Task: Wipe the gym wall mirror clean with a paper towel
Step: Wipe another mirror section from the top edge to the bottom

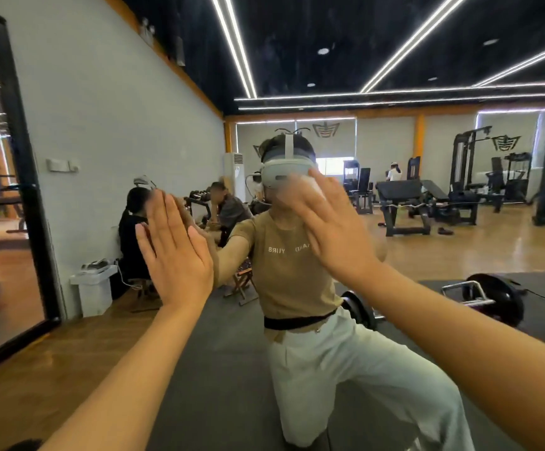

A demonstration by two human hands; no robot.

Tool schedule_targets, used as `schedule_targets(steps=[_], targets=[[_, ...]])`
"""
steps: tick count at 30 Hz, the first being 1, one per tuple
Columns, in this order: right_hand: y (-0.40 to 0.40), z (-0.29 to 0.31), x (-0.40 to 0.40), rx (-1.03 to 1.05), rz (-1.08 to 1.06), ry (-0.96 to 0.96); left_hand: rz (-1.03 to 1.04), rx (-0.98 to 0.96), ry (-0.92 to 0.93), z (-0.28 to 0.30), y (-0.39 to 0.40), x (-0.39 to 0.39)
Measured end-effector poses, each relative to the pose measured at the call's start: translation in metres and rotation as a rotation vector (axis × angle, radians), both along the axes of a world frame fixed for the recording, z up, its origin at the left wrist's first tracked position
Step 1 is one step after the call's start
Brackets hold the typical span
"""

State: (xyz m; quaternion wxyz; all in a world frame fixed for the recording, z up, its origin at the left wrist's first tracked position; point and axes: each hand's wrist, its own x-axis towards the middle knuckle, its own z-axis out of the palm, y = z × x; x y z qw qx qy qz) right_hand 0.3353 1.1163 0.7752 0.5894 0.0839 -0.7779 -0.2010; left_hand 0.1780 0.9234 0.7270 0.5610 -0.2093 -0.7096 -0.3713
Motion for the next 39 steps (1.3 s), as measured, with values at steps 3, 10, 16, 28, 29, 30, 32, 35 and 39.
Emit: schedule_targets(steps=[3,10,16,28,29,30,32,35,39], targets=[[0.005,-0.051,0.009,0.153,-0.002,-0.151,-0.122,-0.065,0.098,-0.009,0.011,0.02],[0.042,-0.065,0.038,0.525,-0.053,-0.406,-0.278,-0.168,0.13,-0.04,0.056,0.07],[0.078,0.043,0.071,0.149,-0.063,-0.036,-0.316,-0.104,0.055,-0.049,0.121,0.127],[0.106,-0.07,0.086,0.275,0.02,-0.167,-0.044,-0.258,-0.017,-0.058,0.147,0.135],[0.115,-0.086,0.094,0.328,0.002,-0.193,-0.045,-0.259,-0.053,-0.058,0.146,0.138],[0.124,-0.1,0.102,0.388,-0.014,-0.223,-0.038,-0.255,-0.095,-0.058,0.147,0.142],[0.142,-0.117,0.121,0.506,-0.039,-0.3,-0.015,-0.235,-0.175,-0.059,0.153,0.152],[0.162,-0.098,0.143,0.59,-0.06,-0.341,-0.02,-0.177,-0.257,-0.057,0.163,0.167],[0.189,-0.021,0.157,0.407,-0.034,-0.161,-0.018,-0.222,-0.156,-0.062,0.183,0.182]])
